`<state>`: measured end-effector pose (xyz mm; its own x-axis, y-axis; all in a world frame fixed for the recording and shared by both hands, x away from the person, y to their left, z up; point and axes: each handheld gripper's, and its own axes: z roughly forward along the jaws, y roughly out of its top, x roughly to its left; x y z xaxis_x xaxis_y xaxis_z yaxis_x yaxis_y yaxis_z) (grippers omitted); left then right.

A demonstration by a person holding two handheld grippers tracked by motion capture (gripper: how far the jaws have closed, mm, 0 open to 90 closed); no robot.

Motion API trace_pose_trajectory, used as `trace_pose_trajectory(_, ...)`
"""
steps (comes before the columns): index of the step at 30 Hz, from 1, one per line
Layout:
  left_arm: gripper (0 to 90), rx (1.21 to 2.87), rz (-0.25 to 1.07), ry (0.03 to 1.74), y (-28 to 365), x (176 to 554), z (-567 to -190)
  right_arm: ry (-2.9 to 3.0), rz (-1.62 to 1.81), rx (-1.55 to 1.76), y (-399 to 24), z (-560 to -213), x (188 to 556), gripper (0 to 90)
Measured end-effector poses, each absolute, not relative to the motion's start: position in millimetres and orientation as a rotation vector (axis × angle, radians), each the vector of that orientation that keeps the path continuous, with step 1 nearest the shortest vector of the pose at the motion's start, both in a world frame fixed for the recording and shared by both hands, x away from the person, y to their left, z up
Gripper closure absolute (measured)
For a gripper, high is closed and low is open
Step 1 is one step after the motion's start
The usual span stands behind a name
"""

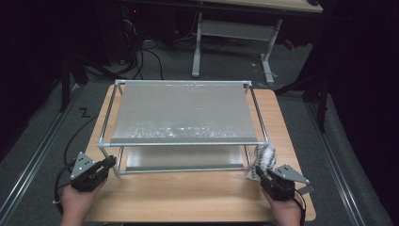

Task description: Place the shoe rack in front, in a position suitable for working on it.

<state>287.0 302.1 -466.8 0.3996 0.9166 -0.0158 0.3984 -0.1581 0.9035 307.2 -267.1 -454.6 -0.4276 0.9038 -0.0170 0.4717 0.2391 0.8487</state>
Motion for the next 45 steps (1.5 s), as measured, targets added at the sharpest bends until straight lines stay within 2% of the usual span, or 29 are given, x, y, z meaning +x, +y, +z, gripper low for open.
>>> trace_pose_trajectory(5,80.6,1.740,0.711,1.155,302,287,-467,2.091,1.026,1.293,-266,-480,313,76.7)
trace_pose_trajectory(13,80.6,1.744,0.709,1.151,302,287,-467,2.138,0.996,1.362,-272,-497,318,76.3)
trace_pose_trajectory(25,80.5,1.716,0.735,1.213,313,289,-467,2.014,1.015,1.361,-289,-481,310,76.2)
trace_pose_trajectory(33,80.5,1.684,0.758,1.244,323,290,-468,1.916,1.076,1.282,-282,-460,305,75.3)
trace_pose_trajectory(45,80.6,1.687,0.776,1.302,330,290,-465,1.841,1.080,1.277,-274,-447,342,75.6)
